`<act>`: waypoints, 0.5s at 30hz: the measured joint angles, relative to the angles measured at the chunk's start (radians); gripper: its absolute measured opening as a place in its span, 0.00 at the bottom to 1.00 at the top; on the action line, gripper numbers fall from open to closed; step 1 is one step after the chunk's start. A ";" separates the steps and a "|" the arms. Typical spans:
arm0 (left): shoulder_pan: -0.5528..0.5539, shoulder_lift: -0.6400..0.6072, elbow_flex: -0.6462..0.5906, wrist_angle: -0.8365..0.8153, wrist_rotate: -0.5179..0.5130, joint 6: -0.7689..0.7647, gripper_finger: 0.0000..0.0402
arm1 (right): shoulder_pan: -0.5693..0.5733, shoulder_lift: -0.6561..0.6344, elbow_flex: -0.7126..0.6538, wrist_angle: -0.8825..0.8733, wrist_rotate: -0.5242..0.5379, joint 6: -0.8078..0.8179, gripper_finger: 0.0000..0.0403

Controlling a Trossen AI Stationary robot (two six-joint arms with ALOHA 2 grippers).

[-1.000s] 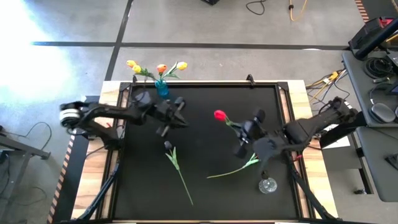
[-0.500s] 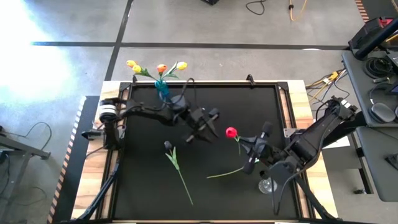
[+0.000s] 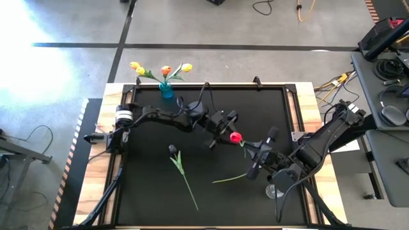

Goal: Sort flowers into vase by color
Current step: Put the top red flower into the transparent vase

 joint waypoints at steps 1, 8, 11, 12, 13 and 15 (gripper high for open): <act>-0.006 0.000 0.005 -0.009 -0.014 0.010 0.30 | 0.000 -0.001 0.000 0.000 0.003 -0.001 0.03; -0.031 -0.004 0.035 -0.120 -0.093 0.109 0.30 | 0.000 -0.002 0.000 -0.008 0.022 -0.024 0.03; -0.033 -0.007 0.058 -0.141 -0.095 0.111 0.29 | 0.000 -0.002 0.000 -0.008 0.024 -0.026 0.03; -0.033 -0.006 0.063 -0.142 -0.095 0.111 0.29 | 0.000 -0.002 0.000 -0.007 0.024 -0.026 0.03; -0.033 -0.007 0.065 -0.142 -0.095 0.109 0.28 | 0.000 -0.002 0.000 -0.007 0.025 -0.027 0.03; -0.035 -0.007 0.071 -0.147 -0.096 0.105 0.24 | 0.000 -0.002 0.000 -0.007 0.028 -0.026 0.03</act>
